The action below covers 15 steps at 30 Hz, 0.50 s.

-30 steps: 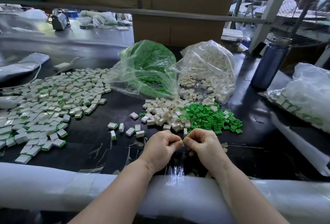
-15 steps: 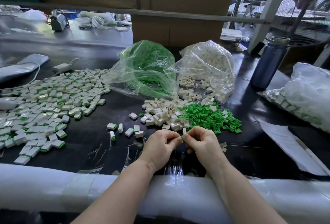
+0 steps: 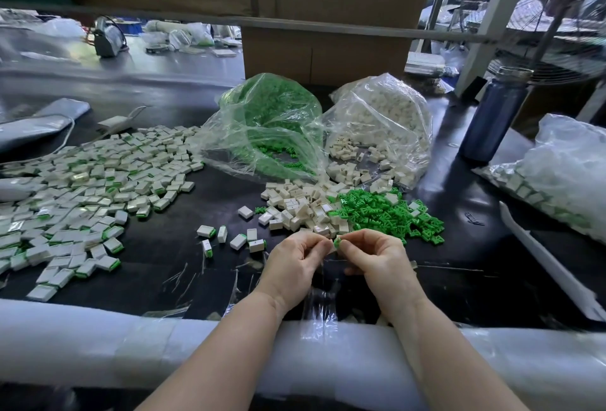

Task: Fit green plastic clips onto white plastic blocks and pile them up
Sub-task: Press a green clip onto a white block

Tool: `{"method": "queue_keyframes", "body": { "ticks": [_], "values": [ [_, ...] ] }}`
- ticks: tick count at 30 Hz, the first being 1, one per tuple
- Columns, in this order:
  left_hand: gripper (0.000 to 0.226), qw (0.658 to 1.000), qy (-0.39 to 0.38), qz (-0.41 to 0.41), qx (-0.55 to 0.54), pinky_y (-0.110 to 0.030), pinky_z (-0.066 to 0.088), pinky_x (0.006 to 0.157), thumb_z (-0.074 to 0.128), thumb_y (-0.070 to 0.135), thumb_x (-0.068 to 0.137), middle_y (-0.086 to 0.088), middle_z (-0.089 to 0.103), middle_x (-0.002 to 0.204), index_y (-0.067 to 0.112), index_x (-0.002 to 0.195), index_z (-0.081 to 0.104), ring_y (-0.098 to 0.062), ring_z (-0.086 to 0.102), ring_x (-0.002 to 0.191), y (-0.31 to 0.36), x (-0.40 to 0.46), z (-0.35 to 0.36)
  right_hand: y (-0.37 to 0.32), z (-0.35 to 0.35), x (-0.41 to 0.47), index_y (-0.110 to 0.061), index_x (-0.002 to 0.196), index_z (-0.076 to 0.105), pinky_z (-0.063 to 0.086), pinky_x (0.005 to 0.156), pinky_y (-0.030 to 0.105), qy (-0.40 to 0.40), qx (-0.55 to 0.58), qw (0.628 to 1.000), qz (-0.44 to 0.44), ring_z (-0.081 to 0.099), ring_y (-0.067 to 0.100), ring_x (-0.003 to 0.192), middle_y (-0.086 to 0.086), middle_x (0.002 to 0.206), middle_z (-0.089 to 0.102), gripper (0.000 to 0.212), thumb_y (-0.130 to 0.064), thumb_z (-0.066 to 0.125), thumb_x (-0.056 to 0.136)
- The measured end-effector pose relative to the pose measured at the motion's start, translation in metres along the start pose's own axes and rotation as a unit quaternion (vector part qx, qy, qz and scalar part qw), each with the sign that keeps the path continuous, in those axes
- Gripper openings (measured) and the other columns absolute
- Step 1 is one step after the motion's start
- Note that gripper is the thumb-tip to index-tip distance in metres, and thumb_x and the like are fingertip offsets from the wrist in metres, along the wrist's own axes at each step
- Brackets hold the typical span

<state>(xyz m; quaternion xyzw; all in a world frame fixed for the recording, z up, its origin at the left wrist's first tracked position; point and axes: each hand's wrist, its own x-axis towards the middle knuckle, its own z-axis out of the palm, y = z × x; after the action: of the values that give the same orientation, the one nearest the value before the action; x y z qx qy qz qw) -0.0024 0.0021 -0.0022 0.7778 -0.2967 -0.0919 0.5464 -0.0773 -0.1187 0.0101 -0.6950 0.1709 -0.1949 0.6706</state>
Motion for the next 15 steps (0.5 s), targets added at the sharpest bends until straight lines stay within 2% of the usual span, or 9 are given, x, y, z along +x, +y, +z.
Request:
{"method": "queue_keyframes", "body": {
  "ticks": [8,11,15],
  "values": [
    [0.008,0.999,-0.038,-0.033,-0.02,-0.033,0.05,0.089,0.062,0.016,0.088,-0.001,0.07,0.086,0.016,0.091,0.069,-0.016,0.064,0.085,0.0011,-0.0001,-0.0012,0.0021,0.0022,0.001,-0.008,0.073,0.065,0.05,0.05,0.018,-0.007,-0.058,0.998,-0.005,0.059,0.004,0.057,0.003,0.065,0.063,0.013,-0.002,0.064,0.084],
    [0.014,0.998,-0.05,-0.044,-0.008,-0.034,0.05,0.089,0.062,0.016,0.088,-0.003,0.072,0.089,0.009,0.096,0.071,-0.017,0.066,0.088,0.0013,-0.001,-0.0022,0.0023,0.0018,0.0006,-0.01,0.069,0.063,0.049,0.05,0.017,-0.018,-0.093,0.995,-0.013,0.058,0.003,0.054,0.002,0.062,0.062,0.017,-0.001,0.064,0.084],
    [0.015,0.997,-0.053,-0.028,0.041,-0.035,0.05,0.087,0.063,0.018,0.088,-0.003,0.072,0.089,0.011,0.096,0.073,-0.016,0.066,0.088,0.0014,-0.0035,-0.0011,0.0027,0.0015,0.001,-0.012,0.065,0.062,0.047,0.048,0.016,-0.022,-0.12,0.993,-0.009,0.056,0.001,0.049,0.005,0.062,0.062,0.022,0.0,0.064,0.084]
  ]
}}
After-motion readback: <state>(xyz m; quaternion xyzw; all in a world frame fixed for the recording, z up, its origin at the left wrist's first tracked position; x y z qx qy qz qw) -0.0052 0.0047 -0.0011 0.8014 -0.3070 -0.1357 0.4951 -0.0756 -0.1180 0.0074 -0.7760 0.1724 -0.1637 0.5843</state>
